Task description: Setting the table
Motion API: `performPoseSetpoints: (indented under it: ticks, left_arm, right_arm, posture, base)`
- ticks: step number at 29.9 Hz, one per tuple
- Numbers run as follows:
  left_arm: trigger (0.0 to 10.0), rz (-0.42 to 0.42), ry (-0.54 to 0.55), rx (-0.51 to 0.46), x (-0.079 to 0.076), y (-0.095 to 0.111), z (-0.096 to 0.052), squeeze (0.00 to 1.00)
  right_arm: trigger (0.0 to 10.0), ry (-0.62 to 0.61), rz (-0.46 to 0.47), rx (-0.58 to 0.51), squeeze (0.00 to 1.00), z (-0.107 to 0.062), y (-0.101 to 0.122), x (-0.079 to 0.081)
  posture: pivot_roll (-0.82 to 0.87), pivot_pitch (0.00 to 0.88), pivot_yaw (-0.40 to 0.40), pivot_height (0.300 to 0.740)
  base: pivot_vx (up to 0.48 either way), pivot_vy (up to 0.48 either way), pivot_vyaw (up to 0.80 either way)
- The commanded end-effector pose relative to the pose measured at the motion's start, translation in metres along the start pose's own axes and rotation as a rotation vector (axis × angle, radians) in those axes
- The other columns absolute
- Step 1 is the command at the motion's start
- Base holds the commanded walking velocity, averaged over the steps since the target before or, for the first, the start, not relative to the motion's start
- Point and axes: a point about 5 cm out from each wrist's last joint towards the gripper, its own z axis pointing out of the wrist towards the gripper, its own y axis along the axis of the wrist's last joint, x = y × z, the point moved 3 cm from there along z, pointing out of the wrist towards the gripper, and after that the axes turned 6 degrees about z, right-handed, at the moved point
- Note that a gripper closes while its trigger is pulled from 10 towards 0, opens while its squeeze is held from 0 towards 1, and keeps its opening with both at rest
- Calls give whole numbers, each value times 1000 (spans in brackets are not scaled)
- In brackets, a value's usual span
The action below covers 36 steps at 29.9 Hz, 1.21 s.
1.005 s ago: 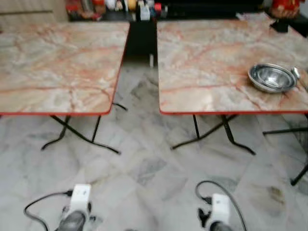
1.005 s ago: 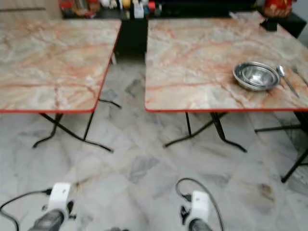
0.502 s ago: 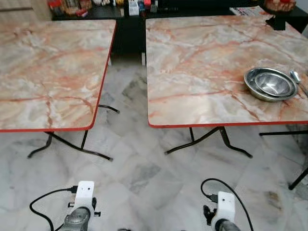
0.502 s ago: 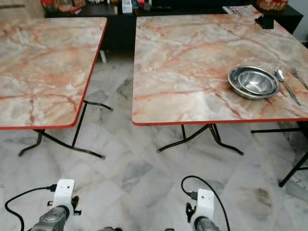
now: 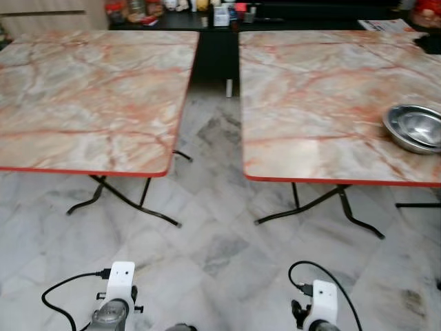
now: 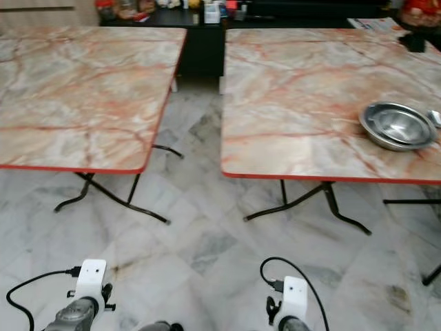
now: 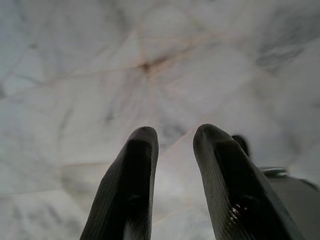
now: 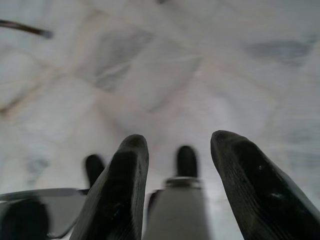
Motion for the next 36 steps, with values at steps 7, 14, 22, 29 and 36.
performPoseSetpoints:
  ticks: [7,14,22,29,36]
  left_arm:
    - [10000,26,2,44,5,-12,-2,0]
    - [10000,34,8,54,7,-15,-3,0]
    - [10000,48,9,58,9,-17,-3,0]
    - [10000,55,9,60,10,-17,-3,0]
    - [10000,52,13,56,12,-15,-3,0]
  right_arm:
    - [10000,-5,7,10,0,-1,-6,-1]
    - [10000,0,-3,19,0,-2,-9,0]
    - [10000,1,-2,24,0,-2,-12,1]
    - [10000,2,-3,29,0,-2,-14,1]
    - [10000,10,-1,21,0,-2,-10,4]
  posture:
    - [48,132,48,740]
    - [50,120,48,740]
    - [49,96,56,740]
    - [59,86,58,740]
    - [61,111,58,740]
  base:
    - [0,408,0]
    - [0,470,0]
    - [0,480,0]
    - [0,480,0]
    - [0,480,0]
